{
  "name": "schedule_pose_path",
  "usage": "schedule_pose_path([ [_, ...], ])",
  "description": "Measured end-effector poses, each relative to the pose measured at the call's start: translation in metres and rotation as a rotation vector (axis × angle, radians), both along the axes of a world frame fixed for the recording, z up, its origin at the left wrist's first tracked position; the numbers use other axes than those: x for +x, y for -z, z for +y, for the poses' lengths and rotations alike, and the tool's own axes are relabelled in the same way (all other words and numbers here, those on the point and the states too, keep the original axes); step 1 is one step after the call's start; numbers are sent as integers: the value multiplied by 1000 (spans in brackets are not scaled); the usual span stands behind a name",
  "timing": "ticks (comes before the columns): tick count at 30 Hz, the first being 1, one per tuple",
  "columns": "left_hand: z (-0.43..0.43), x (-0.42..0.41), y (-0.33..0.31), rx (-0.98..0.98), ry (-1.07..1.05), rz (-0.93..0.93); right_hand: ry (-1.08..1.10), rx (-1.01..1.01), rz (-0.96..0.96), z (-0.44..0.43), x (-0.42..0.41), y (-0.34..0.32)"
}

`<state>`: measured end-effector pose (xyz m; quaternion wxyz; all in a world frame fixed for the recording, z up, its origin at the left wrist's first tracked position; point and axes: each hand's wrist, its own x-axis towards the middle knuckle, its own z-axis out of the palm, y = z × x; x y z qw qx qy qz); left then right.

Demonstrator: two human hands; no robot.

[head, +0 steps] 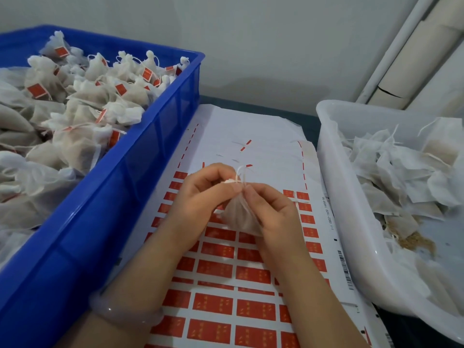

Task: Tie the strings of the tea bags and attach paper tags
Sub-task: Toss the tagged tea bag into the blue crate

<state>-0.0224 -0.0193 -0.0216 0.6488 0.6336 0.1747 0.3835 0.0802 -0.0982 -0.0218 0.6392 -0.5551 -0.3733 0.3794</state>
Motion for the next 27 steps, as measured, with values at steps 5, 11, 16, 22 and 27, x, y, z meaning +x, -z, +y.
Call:
schedule_pose_path([
  [5, 0, -2, -3, -46, 108, -31, -145, 27, 228, -1, 6, -3],
  [11, -1, -3, -3, -71, 154, -46, -135, 32, 213, -1, 8, -2],
  [16, 0, -1, -2, -61, 72, -16, -51, 17, -132, -4, 2, -3],
  [22, -3, 4, 0, 59, -194, 95, 49, 47, -371, -1, -9, 5],
  [27, -2, 2, -4, 71, -221, 100, 66, 58, -396, 0, -7, 6],
])
